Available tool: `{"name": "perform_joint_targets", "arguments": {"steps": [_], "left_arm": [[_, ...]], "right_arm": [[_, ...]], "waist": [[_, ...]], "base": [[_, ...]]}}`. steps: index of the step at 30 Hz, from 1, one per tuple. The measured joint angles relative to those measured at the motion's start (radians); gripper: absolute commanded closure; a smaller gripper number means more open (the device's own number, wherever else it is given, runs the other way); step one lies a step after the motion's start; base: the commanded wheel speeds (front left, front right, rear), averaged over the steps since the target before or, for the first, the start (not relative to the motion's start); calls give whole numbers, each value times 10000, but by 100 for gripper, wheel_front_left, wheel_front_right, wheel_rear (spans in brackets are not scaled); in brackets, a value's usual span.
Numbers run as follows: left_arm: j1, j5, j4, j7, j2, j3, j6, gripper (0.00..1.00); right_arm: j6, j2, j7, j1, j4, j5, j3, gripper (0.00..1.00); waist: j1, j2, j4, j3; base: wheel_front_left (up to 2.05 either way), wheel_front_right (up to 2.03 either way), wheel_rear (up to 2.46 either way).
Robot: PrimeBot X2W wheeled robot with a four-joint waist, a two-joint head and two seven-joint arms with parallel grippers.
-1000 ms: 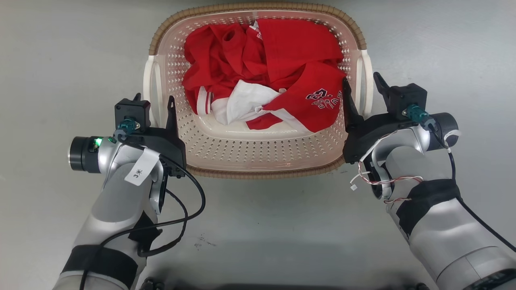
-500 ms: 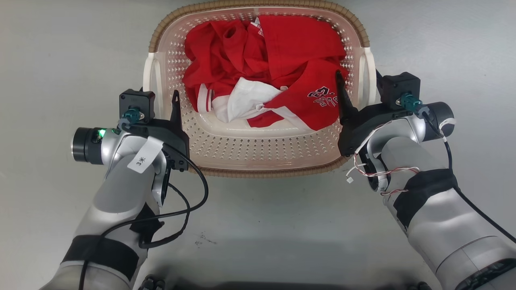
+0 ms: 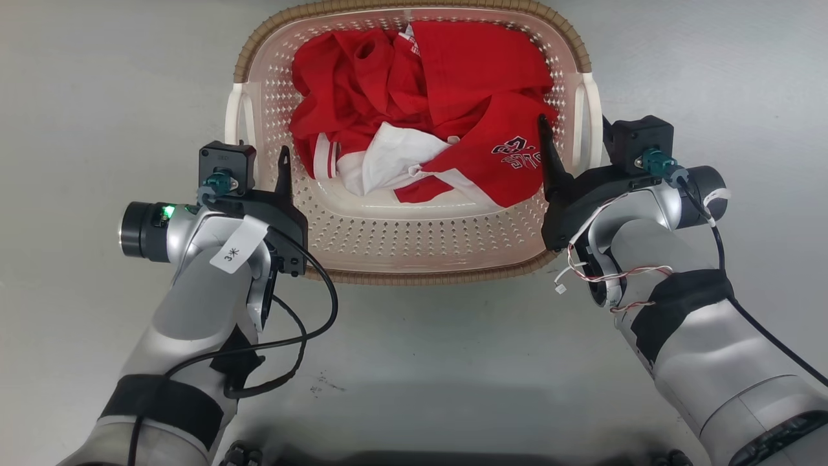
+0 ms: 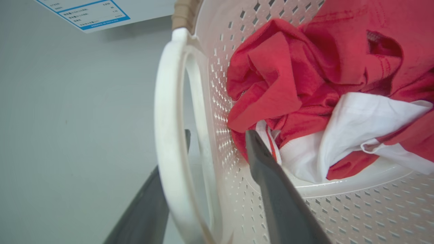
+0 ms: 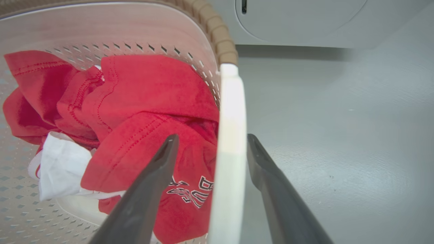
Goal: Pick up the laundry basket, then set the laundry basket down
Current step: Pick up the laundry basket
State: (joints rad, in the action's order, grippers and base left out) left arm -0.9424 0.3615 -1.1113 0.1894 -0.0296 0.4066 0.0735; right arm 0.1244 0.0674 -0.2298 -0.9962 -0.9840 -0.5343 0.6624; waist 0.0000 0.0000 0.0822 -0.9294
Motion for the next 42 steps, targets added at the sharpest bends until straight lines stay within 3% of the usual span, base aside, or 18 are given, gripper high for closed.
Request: {"name": "perform_joint_targets", "arguments": {"steps": [4, 5, 6, 8, 10, 11, 25, 42], "left_arm": [[-23, 113, 2, -29, -12, 169, 56, 29], [-35, 144, 4, -29, -8, 219, 56, 34], [-51, 151, 4, -29, -6, 255, 56, 42], [-108, 174, 6, -31, -8, 322, 56, 60], [-131, 230, 10, -63, -63, 422, 67, 96], [-131, 276, 29, -77, -100, 506, 58, 100], [92, 1233, 345, -171, -148, 1419, 238, 100], [1059, 2048, 393, -569, -203, 2529, 366, 100]], "right_arm": [[0, 0, -2, -2, -69, -171, 36, 0], [2, 0, -4, -6, -111, -224, 58, 5], [2, 0, -4, -12, -157, -247, 77, 28], [2, 0, -4, -26, -207, -305, 123, 56], [81, 86, -6, -39, -259, -347, 130, 79], [82, 134, -6, -50, -272, -395, 148, 100], [165, 226, -6, -142, -512, -934, 600, 100], [165, 238, 2, 885, -757, -1730, 1250, 100]], "waist": [[0, 0, -9, -11], [0, 1, -11, -15], [0, 0, -12, -18], [0, 1, -14, -22], [0, 1, -14, -22], [0, 0, -15, -21], [0, 1, -107, 397], [0, 0, -291, 1848]], "base": [[0, 0, 0], [0, 0, 0], [0, 0, 0], [0, 0, 0], [0, 0, 0], [0, 0, 0], [0, 0, 0], [0, 0, 0]]}}
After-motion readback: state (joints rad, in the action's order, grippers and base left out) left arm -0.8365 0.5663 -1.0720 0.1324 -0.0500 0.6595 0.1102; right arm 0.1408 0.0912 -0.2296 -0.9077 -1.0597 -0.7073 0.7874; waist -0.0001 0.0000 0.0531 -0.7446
